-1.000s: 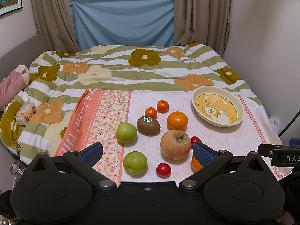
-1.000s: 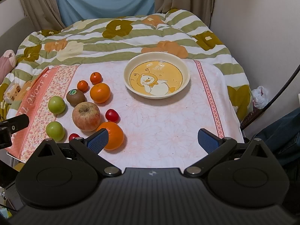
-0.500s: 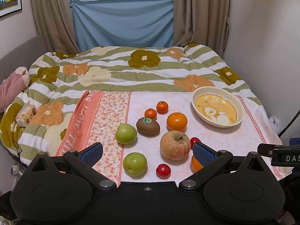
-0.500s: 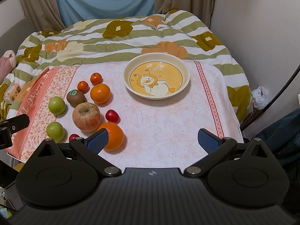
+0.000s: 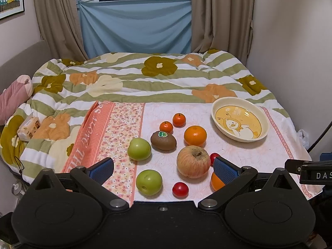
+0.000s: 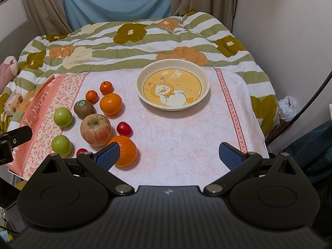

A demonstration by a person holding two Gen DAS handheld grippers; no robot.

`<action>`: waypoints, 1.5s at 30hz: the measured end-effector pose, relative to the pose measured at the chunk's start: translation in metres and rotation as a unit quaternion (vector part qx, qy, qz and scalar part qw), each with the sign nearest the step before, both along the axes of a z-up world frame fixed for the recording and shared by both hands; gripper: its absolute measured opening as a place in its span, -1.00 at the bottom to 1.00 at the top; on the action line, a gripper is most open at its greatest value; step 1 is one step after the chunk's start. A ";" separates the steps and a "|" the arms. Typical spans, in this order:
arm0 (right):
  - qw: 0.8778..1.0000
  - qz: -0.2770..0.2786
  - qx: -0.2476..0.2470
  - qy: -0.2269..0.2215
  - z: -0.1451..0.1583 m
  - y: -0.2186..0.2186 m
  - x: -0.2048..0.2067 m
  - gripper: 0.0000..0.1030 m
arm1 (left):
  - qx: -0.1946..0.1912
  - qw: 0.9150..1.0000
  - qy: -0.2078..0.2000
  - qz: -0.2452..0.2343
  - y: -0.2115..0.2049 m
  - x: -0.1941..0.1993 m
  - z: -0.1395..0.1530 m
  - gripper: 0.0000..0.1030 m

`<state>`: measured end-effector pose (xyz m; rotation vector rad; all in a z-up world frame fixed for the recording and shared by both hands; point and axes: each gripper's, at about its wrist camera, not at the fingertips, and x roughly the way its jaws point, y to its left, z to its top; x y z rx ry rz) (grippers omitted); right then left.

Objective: Organize fruits

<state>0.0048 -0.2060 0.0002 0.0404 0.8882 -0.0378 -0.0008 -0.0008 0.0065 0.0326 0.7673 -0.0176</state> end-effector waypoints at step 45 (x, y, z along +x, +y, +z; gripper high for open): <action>0.998 0.026 0.017 0.050 -0.130 0.080 0.058 0.94 | 0.081 0.984 0.065 -0.142 0.043 0.064 -0.142 0.62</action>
